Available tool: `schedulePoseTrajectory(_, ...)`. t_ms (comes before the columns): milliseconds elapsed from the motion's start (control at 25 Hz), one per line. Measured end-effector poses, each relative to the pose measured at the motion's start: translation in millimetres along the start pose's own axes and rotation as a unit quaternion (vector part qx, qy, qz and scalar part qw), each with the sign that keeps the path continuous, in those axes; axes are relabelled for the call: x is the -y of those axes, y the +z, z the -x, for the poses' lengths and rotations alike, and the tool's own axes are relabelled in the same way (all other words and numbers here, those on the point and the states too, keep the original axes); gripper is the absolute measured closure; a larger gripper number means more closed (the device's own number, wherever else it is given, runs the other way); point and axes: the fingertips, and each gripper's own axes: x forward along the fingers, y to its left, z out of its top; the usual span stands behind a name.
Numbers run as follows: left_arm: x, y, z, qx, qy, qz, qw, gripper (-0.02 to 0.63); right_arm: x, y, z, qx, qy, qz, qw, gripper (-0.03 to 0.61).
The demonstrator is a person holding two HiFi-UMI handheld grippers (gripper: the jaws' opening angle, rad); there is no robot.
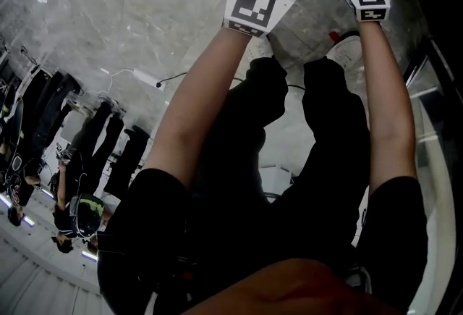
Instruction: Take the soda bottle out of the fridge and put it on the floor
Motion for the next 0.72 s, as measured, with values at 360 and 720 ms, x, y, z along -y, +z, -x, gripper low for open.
schedulePoseTrajectory(360,0.7,-26.0,-7.7,-0.008,-0.012,0.001,0.9999,0.612,2.1,-23.9,-26.9,-0.002,-0.007,0.018,1.000,0.264)
schedulePoseTrajectory(720,5.6,33.7,29.1,0.001,0.001,0.009,1.0000,0.612,-24.6,10.9,3.2,-0.051,0.027,0.037,0.998,0.262)
